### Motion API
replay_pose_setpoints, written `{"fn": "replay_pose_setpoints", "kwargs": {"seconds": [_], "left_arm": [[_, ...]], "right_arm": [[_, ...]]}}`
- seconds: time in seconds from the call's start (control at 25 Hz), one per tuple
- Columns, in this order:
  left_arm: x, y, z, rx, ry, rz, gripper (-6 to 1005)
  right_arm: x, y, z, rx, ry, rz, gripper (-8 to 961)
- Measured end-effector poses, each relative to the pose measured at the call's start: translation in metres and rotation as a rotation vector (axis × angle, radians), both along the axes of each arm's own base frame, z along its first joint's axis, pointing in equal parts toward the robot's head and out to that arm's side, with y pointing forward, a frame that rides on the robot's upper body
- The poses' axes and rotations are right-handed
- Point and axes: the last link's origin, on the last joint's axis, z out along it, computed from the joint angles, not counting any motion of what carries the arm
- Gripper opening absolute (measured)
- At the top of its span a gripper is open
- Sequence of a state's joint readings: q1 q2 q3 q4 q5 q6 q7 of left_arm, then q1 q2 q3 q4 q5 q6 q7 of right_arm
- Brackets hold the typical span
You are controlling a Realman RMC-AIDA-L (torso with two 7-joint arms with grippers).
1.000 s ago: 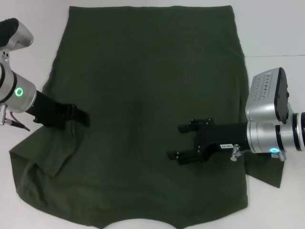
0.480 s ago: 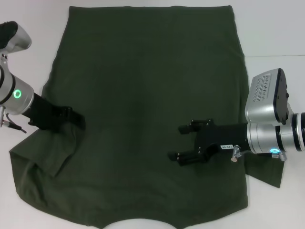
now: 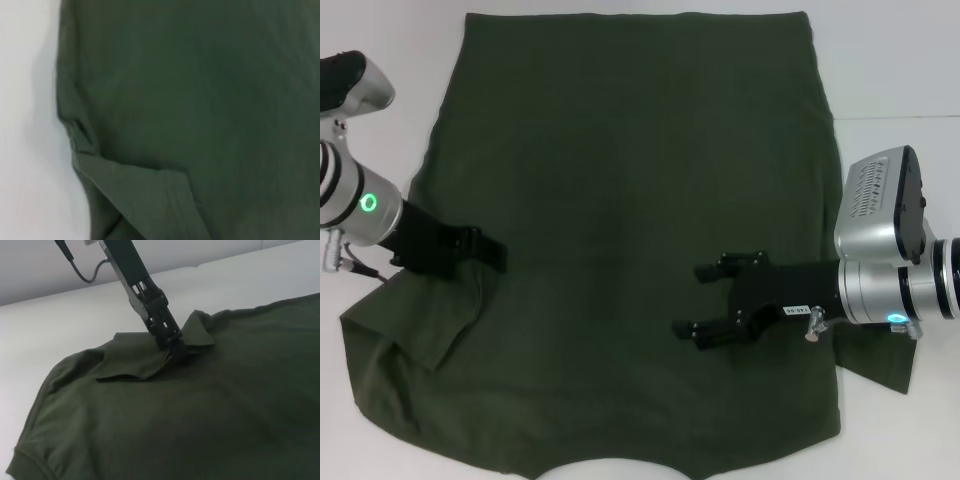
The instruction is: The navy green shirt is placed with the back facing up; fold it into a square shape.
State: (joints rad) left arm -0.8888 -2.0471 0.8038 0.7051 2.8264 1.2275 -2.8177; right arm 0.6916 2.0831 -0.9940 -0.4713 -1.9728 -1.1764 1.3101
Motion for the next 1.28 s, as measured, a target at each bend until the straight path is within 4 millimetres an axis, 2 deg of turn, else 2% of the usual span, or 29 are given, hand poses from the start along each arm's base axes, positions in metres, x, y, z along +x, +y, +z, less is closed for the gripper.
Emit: {"fn": "replay_pose_setpoints", "kwargs": {"seconds": [0.4, 0.48, 0.64, 0.88, 1.08, 1.28], "left_arm": [[0.011, 0.007, -0.012, 0.020, -0.007, -0.043, 791], [0.018, 0.010, -0.023, 0.014, -0.007, -0.073, 791], [0.021, 0.013, -0.024, 0.020, -0.004, -0.092, 792], [0.022, 0.018, -0.004, 0.055, 0.017, -0.110, 792], [0.012, 0.021, 0.019, 0.104, 0.042, -0.104, 792], [0.005, 0.025, 0.030, 0.136, 0.070, -0.121, 791]], "right_arm": [[0.001, -0.001, 0.000, -0.002, 0.002, -0.003, 897], [0.001, -0.001, 0.000, -0.002, 0.003, -0.004, 896], [0.001, -0.001, 0.000, -0.003, 0.004, -0.006, 896], [0.001, -0.001, 0.001, -0.003, 0.005, -0.008, 896], [-0.001, 0.000, 0.000, -0.004, 0.008, -0.015, 895], [-0.001, 0.001, 0.000, -0.004, 0.009, -0.020, 895]]}}
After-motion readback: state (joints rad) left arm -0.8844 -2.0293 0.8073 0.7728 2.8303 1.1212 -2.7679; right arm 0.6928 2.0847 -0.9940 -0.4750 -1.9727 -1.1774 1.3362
